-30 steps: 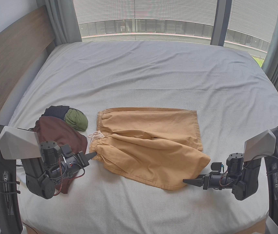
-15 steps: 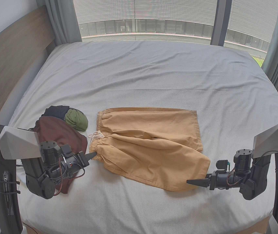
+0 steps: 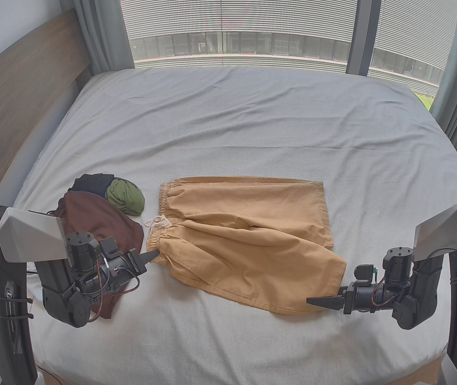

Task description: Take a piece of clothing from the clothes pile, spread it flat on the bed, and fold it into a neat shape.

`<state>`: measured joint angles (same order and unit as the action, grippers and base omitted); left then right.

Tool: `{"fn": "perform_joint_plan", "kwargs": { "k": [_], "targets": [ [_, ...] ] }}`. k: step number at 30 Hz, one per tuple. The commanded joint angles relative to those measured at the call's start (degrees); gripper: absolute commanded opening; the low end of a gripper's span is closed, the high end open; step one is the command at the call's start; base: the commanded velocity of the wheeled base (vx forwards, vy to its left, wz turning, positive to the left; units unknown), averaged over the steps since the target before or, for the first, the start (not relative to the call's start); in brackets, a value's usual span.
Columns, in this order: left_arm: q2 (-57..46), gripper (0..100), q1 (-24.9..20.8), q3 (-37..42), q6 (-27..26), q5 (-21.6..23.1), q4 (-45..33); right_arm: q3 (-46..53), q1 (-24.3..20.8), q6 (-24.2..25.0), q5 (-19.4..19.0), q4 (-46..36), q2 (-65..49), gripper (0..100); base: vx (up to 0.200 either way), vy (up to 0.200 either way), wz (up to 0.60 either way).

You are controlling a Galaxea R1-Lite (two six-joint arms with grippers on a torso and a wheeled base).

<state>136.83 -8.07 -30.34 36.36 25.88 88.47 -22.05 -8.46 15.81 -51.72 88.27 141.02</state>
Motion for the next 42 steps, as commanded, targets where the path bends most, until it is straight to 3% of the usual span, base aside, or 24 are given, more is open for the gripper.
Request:
{"fn": "perform_joint_plan", "kwargs": {
  "k": [1, 28, 29, 42],
  "targets": [
    [0.1, 0, 0.1, 0.0, 0.0, 0.0, 0.0, -2.0, 0.2, -1.7, 0.2, 0.1, 5.3, 100, 0.000, 0.000, 0.00],
    [0.1, 0, 0.1, 0.0, 0.0, 0.1, 0.0, -1.9, 0.1, -4.5, 0.3, 0.1, 7.5, 100, 0.000, 0.000, 0.00],
    [0.1, 0, 0.1, 0.0, 0.0, 0.1, 0.0, -1.6, 0.1, -4.6, 0.3, 0.1, 7.5, 0, 0.000, 0.000, 0.00],
    [0.2, 0, 0.1, 0.0, -0.1, 0.1, 0.0, -0.5, 0.4, -4.8, 0.3, 0.1, 7.3, 0, 0.000, 0.000, 0.00]
  ]
}}
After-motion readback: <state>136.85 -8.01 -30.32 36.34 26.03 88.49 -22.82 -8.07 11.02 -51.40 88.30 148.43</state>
